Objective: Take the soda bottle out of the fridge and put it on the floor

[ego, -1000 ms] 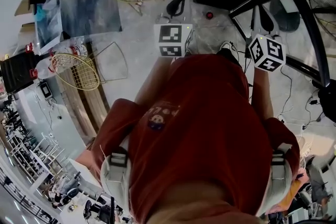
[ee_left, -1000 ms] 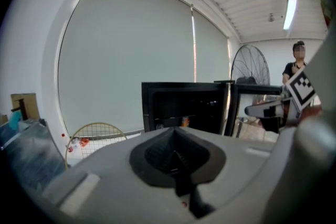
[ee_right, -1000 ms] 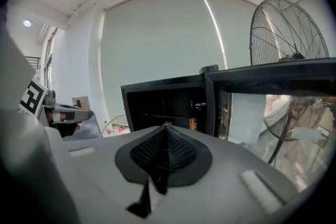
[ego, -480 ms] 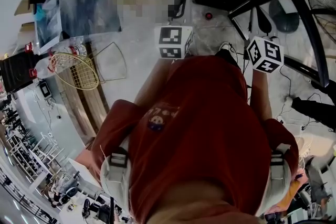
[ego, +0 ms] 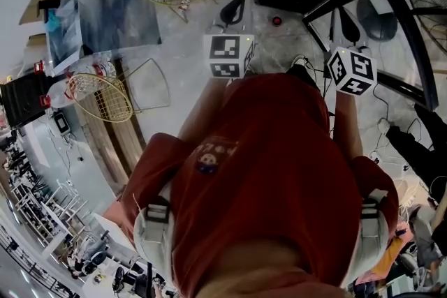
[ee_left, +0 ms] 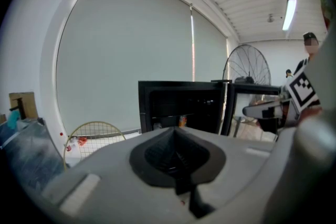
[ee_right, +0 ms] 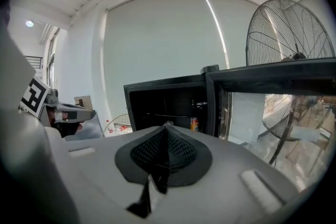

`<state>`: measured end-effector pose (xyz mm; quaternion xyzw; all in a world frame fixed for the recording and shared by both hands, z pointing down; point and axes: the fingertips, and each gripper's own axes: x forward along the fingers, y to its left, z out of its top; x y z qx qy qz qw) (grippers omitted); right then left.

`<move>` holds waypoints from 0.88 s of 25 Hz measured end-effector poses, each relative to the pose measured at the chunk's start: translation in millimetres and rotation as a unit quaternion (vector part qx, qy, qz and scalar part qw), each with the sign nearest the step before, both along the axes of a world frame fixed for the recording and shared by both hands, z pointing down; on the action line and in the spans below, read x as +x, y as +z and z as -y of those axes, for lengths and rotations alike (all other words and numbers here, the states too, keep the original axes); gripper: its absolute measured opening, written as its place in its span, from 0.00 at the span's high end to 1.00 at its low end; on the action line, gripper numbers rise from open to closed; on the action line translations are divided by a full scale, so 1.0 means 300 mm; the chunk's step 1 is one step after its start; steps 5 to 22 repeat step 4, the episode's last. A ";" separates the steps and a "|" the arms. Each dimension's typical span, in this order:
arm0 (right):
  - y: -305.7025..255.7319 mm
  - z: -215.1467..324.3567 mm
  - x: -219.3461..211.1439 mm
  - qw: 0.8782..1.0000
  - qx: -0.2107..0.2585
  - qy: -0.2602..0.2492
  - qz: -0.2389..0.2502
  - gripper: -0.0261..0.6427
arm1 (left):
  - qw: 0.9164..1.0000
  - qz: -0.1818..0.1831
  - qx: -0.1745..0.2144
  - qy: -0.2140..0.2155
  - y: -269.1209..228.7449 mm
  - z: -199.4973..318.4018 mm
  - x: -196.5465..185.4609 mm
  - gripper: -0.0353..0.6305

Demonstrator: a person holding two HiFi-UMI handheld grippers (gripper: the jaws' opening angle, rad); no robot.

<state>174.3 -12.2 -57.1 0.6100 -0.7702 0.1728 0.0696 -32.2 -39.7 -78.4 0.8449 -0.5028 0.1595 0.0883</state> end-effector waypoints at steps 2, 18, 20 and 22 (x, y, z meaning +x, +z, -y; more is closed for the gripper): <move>-0.004 0.006 -0.004 1.000 0.001 0.000 -0.001 0.96 | 1.000 0.001 0.000 0.001 -0.002 0.004 -0.002 0.95; -0.006 0.013 -0.008 1.000 0.001 -0.001 -0.001 0.96 | 1.000 0.002 0.001 0.002 -0.004 0.009 -0.004 0.95; -0.006 0.013 -0.008 1.000 0.001 -0.001 -0.001 0.96 | 1.000 0.002 0.001 0.002 -0.004 0.009 -0.004 0.95; -0.006 0.013 -0.008 1.000 0.001 -0.001 -0.001 0.96 | 1.000 0.002 0.001 0.002 -0.004 0.009 -0.004 0.95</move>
